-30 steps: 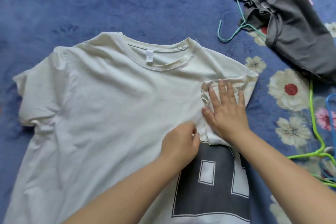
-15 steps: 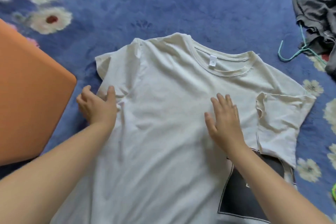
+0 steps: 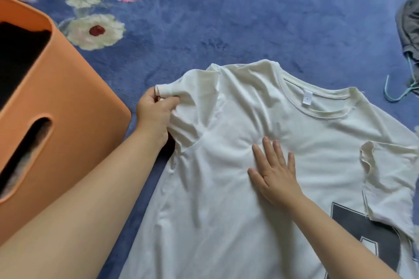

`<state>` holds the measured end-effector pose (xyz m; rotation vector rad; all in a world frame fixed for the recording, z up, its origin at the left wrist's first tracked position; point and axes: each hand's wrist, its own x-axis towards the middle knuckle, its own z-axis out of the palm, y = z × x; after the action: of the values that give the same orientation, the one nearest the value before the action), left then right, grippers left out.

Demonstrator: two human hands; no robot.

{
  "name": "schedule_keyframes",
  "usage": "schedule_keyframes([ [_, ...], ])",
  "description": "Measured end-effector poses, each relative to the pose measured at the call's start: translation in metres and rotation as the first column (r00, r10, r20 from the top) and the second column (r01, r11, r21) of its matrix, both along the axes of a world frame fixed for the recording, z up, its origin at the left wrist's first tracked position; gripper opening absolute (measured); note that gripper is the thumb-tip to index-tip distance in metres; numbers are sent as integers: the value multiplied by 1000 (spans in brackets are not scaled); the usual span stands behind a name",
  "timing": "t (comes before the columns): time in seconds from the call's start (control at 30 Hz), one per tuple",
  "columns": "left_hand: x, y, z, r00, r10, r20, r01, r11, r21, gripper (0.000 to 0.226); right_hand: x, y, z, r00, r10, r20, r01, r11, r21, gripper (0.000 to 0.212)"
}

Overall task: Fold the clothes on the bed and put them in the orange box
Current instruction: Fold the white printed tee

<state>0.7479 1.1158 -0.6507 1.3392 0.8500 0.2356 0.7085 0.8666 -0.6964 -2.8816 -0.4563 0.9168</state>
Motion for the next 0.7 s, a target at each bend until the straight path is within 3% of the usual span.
schedule_keyframes([
  [0.03, -1, 0, 1, 997, -34, 72, 10, 949, 315, 22, 1, -2, 2, 1000, -4, -21, 5, 999, 39, 87],
  [0.07, -2, -1, 2, 981, -129, 146, 18, 807, 590, 17, 3, -3, 8, 998, -51, -32, 55, 990, 129, 77],
  [0.1, -3, -6, 1, 935, -292, 200, 38, 645, 763, 17, 4, -9, 12, 987, -159, -35, 162, 949, 269, 63],
  [0.13, -3, -15, -2, 852, -480, 207, 67, 493, 868, 24, 5, -18, 17, 955, -294, -42, 284, 865, 413, 49],
  [0.2, -8, -42, -11, 570, -816, 97, 186, 243, 952, 38, 8, -41, 29, 810, -577, -104, 521, 628, 578, 36],
  [0.27, -23, -72, -19, 315, -942, -113, 255, -31, 966, 44, 13, -66, 40, 619, -758, -209, 671, 372, 641, 25],
  [0.3, -32, -82, -25, 256, -950, -178, 279, -104, 955, 45, 16, -78, 42, 562, -796, -224, 702, 316, 639, 23],
  [0.33, -40, -85, -28, 226, -952, -206, 331, -124, 936, 44, 19, -86, 43, 548, -810, -209, 713, 323, 622, 22],
  [0.37, -46, -85, -29, 235, -955, -181, 368, -85, 926, 41, 21, -91, 43, 569, -802, -183, 713, 369, 596, 21],
  [0.4, -49, -77, -31, 300, -944, -136, 384, -11, 923, 35, 24, -88, 43, 606, -779, -162, 698, 424, 577, 20],
  [0.5, -49, -52, -39, 653, -751, -97, 341, 176, 924, 27, 35, -58, 44, 756, -650, -72, 588, 627, 511, 17],
  [0.57, -51, -42, -37, 816, -516, -260, 438, 259, 861, 27, 48, -20, 46, 850, -525, 26, 435, 730, 527, 18],
  [0.6, -50, -40, -34, 810, -422, -406, 550, 310, 776, 31, 58, 2, 49, 867, -494, 61, 381, 739, 555, 19],
  [0.63, -51, -40, -30, 734, -374, -567, 678, 367, 636, 37, 69, 21, 51, 876, -474, 83, 342, 735, 585, 21],
  [0.7, -52, -40, -31, 605, -377, -701, 780, 457, 428, 41, 95, 57, 54, 882, -464, 77, 322, 715, 620, 28],
])
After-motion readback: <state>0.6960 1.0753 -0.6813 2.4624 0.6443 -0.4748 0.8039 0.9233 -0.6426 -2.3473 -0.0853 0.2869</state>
